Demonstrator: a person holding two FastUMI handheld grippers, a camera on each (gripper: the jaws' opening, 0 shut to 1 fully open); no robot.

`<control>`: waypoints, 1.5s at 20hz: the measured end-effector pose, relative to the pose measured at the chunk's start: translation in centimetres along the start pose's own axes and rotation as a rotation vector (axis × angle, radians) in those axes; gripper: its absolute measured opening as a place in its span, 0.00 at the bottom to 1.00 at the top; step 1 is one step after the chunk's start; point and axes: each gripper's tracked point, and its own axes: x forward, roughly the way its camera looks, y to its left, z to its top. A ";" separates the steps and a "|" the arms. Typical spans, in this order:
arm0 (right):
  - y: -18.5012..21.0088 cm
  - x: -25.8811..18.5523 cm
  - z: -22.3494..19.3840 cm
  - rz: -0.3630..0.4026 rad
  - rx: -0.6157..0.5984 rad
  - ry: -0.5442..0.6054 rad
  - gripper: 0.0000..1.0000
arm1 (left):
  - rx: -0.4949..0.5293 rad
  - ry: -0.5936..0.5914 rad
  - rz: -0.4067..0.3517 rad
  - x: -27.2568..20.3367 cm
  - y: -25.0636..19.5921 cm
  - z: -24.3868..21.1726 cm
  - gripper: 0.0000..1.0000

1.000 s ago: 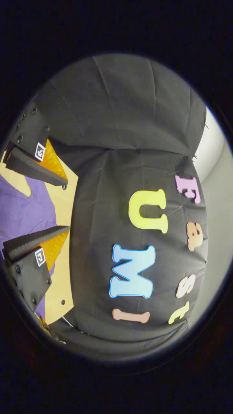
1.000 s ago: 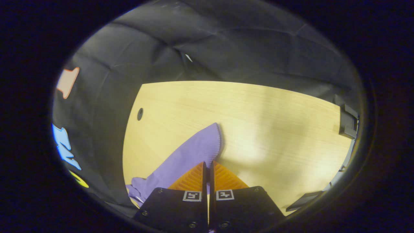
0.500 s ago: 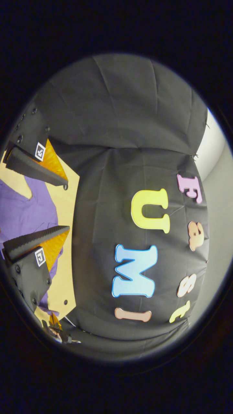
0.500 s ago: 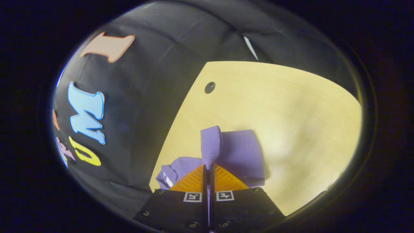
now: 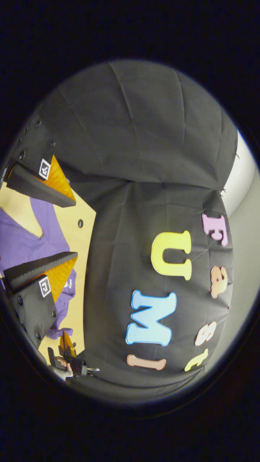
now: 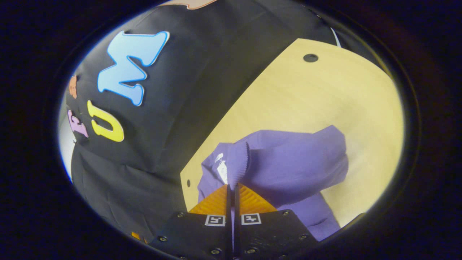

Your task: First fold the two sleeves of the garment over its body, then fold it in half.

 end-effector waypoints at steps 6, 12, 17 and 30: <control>2.0 4.6 -5.5 -0.004 0.028 0.091 0.02 | 0.000 0.026 0.104 -1.6 5.7 -1.3 0.76; 4.4 8.2 -11.0 -0.016 0.037 0.126 0.02 | -0.028 0.056 0.146 -2.0 8.7 -2.6 0.76; 4.4 9.9 -16.4 -0.036 0.043 0.198 0.02 | -0.016 0.064 0.137 -1.2 9.1 -3.0 0.76; 3.4 11.6 -15.3 -0.059 -0.030 0.088 0.60 | 0.004 0.088 0.063 0.6 7.9 -3.7 0.82</control>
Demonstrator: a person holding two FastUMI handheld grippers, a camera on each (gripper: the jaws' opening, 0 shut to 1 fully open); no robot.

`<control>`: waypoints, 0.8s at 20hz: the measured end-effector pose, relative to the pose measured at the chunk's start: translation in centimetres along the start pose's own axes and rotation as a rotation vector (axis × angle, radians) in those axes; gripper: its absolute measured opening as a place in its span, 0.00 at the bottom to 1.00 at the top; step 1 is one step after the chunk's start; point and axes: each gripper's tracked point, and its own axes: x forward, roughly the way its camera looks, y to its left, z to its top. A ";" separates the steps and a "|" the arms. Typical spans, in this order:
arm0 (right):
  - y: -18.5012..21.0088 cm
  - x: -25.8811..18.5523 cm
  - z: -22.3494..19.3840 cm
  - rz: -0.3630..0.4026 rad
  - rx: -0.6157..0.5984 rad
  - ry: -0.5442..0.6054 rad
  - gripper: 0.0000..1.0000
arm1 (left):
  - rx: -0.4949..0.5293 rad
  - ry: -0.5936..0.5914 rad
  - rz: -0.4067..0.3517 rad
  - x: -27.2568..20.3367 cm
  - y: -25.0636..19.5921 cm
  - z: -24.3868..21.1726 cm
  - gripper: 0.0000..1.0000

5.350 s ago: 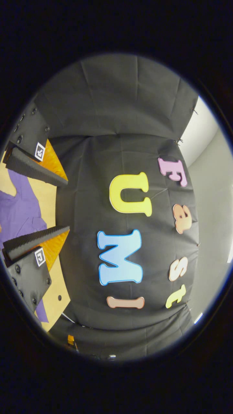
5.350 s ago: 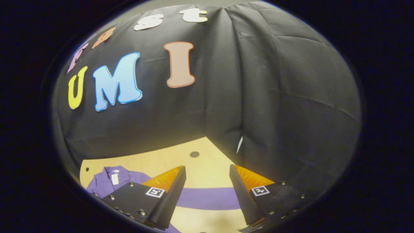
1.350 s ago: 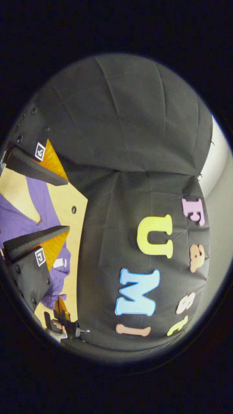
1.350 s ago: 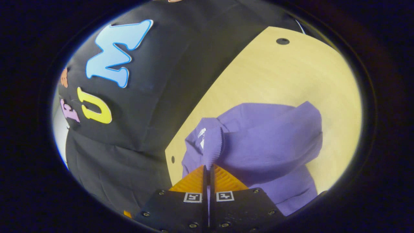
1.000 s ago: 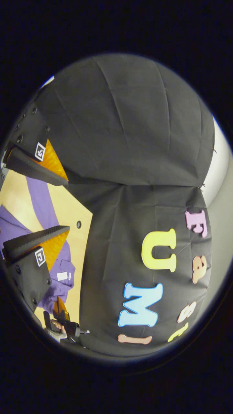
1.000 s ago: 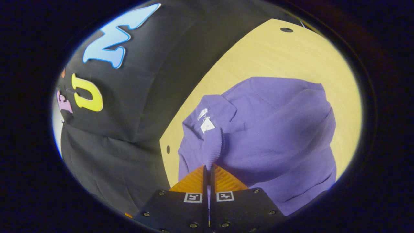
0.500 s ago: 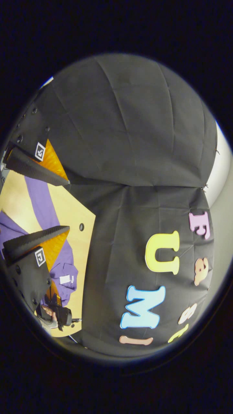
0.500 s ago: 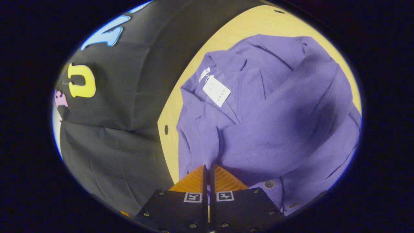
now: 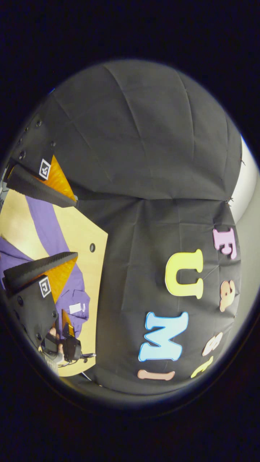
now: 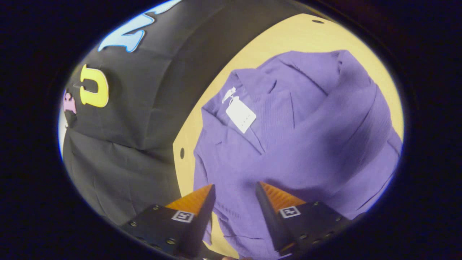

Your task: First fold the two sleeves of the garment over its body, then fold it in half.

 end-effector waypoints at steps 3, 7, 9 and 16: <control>0.1 -1.6 2.7 -0.005 -0.083 -0.098 0.76 | -0.028 0.017 -0.009 0.7 0.3 -1.2 0.76; 0.0 -4.6 5.5 -0.014 -0.190 -0.201 0.76 | -0.009 0.045 -0.003 2.2 1.7 -3.7 0.82; -0.2 -6.0 6.3 -0.015 -0.217 -0.230 0.66 | -0.004 0.053 -0.006 2.8 2.3 -4.2 0.76; -0.1 -10.3 8.0 -0.013 -0.295 -0.301 0.76 | -0.081 0.132 0.027 5.8 5.9 -8.8 0.76</control>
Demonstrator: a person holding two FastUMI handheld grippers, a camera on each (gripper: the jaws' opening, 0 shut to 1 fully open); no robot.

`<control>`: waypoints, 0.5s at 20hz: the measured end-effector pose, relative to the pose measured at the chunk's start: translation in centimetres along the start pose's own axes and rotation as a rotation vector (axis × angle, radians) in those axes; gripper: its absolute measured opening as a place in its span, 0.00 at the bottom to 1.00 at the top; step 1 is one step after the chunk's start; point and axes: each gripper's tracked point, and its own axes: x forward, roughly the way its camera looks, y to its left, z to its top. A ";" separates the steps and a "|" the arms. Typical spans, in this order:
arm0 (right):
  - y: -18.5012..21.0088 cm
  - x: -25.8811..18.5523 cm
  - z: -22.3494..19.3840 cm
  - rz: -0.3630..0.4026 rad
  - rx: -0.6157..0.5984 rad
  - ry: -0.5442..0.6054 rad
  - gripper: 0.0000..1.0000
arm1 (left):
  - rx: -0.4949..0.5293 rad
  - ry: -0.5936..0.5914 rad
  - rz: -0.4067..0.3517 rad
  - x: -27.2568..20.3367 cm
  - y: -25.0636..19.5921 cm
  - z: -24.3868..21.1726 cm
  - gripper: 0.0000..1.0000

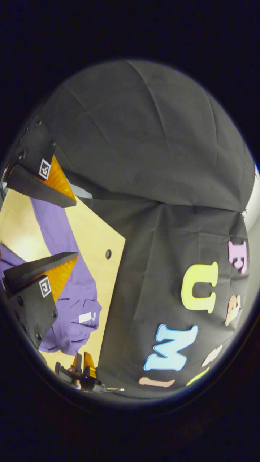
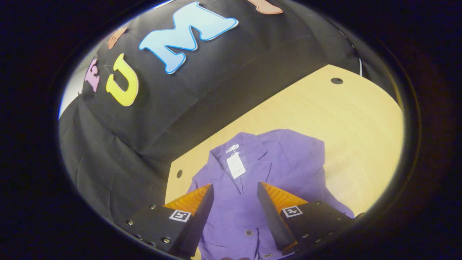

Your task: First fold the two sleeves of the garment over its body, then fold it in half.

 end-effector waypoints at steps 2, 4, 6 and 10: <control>-0.2 -1.5 1.7 -0.011 -0.030 -0.056 0.66 | -0.007 0.042 0.030 1.3 1.6 -2.1 0.82; -1.2 -3.0 3.4 -0.038 -0.058 -0.108 0.76 | -0.018 0.099 0.057 2.6 3.3 -4.6 0.76; -2.4 -4.9 5.5 -0.068 -0.074 -0.158 0.76 | -0.044 0.157 0.068 3.6 4.7 -7.0 0.89; -5.3 -8.5 8.6 -0.131 -0.092 -0.237 0.76 | -0.084 0.232 0.105 5.5 7.1 -10.6 0.83</control>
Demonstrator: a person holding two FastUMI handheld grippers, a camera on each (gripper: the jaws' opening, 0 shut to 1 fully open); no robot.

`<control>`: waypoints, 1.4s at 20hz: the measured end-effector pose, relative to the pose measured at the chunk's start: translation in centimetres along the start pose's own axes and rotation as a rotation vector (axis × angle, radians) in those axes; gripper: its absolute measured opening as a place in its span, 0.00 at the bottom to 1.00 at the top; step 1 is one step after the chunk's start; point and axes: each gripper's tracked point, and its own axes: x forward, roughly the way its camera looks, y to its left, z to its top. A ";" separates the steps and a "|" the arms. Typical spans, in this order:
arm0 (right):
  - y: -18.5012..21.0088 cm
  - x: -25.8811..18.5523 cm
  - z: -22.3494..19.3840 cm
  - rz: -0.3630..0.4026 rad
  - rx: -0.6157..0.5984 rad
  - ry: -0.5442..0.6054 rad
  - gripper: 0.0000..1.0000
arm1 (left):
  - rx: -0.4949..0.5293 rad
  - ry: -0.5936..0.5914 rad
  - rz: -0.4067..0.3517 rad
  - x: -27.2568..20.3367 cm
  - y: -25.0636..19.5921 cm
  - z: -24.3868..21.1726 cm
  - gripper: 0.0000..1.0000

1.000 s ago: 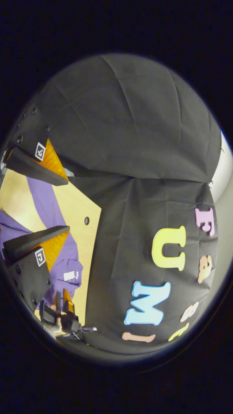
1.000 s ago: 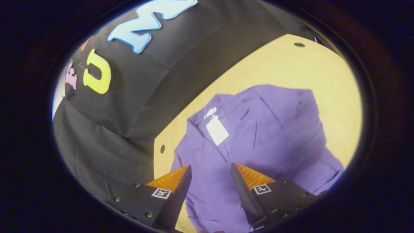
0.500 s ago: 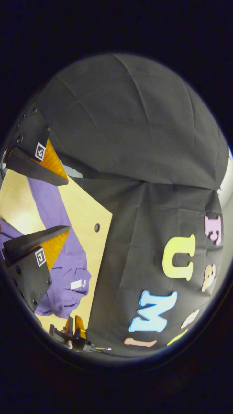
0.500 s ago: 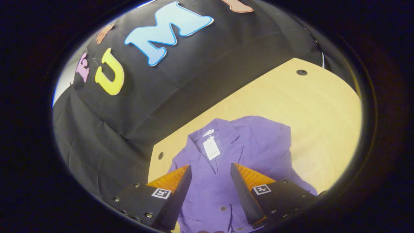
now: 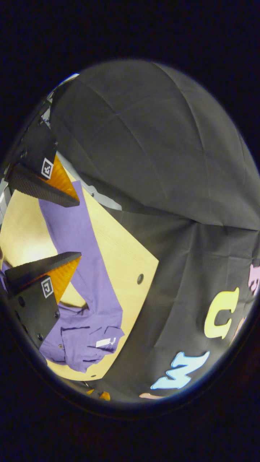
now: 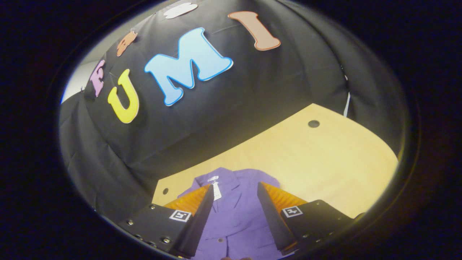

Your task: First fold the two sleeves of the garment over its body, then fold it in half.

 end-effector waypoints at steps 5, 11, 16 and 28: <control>-3.8 -3.7 3.5 -0.062 0.019 -0.080 0.76 | -0.044 0.061 0.073 2.9 3.5 -1.8 0.83; -7.0 -6.3 5.0 -0.124 0.023 -0.114 0.76 | -0.115 0.181 0.102 6.6 6.4 -5.9 0.84; -7.6 -7.3 5.0 -0.149 0.017 -0.113 0.76 | -0.136 0.263 0.155 7.7 7.2 -8.5 0.77; -7.3 -7.2 4.9 -0.153 0.017 -0.091 0.76 | -0.078 0.138 0.209 9.1 7.2 -7.9 0.70</control>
